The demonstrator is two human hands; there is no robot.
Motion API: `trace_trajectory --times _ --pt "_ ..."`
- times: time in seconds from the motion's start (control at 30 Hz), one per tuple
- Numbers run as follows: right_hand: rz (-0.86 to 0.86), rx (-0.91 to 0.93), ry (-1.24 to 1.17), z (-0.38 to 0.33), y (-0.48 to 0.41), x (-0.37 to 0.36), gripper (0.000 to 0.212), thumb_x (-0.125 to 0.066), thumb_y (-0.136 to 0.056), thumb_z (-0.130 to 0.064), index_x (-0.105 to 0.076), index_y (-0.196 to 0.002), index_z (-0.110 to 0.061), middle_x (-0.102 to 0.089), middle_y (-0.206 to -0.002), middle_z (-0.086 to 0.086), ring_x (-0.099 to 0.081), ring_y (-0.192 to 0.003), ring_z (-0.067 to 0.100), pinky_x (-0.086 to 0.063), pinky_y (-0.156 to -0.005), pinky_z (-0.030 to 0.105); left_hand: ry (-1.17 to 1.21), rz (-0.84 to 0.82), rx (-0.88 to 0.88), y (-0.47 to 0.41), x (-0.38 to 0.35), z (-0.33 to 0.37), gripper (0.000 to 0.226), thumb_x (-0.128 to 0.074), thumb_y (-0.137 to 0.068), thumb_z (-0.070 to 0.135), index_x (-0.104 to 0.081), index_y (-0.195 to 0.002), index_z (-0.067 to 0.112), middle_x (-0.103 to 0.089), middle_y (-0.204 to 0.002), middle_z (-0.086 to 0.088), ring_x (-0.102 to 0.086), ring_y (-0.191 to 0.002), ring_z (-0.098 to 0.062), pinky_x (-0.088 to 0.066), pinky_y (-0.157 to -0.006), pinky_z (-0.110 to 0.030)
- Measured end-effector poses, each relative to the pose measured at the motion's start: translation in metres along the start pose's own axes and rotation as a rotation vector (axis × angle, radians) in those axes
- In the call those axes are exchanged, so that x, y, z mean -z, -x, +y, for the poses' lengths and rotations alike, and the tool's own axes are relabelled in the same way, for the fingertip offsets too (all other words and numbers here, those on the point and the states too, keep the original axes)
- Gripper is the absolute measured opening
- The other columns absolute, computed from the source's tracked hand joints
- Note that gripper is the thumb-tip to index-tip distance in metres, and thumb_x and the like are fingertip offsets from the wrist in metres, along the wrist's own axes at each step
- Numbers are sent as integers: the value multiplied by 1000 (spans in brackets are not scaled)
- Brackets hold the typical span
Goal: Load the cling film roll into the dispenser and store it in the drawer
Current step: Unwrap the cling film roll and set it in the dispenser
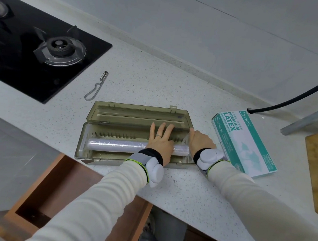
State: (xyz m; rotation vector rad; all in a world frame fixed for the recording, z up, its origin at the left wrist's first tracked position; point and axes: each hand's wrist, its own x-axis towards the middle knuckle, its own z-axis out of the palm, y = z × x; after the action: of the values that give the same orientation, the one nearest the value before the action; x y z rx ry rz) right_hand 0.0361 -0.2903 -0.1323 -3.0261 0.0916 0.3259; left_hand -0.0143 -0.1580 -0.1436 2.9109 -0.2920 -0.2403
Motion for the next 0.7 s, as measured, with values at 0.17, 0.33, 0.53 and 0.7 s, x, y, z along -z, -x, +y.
trace_trajectory --times 0.17,0.33,0.53,0.7 --pt "29 -16 5 2 2 -4 55 -18 -100 -44 -57 -110 -6 -65 -112 15 -62 -99 32 -40 -73 32 -2 0 -7 1 1 0 18 -48 -90 17 -64 -96 12 -3 -156 -4 6 -145 -34 27 -101 -52" --pt "19 -11 -50 3 4 -6 60 -21 -94 -58 -50 -116 -10 -65 -109 16 -62 -98 34 -41 -73 33 1 -24 -8 1 3 -2 26 -47 -93 28 -65 -101 11 -1 -157 -3 7 -146 -31 22 -108 -53" --pt "-47 48 -10 4 2 3 51 -23 -98 -49 -44 -118 -8 -63 -111 17 -61 -97 34 -38 -70 33 98 -11 -39 5 12 -14 31 -47 -94 29 -62 -114 12 2 -159 -1 6 -147 -24 10 -116 -46" --pt "-50 41 9 12 5 14 39 -25 -100 -37 -40 -116 -5 -64 -108 18 -62 -95 34 -42 -72 35 169 158 31 18 20 -33 28 -49 -93 24 -59 -117 15 -27 -147 -7 -20 -138 -29 -16 -117 -40"
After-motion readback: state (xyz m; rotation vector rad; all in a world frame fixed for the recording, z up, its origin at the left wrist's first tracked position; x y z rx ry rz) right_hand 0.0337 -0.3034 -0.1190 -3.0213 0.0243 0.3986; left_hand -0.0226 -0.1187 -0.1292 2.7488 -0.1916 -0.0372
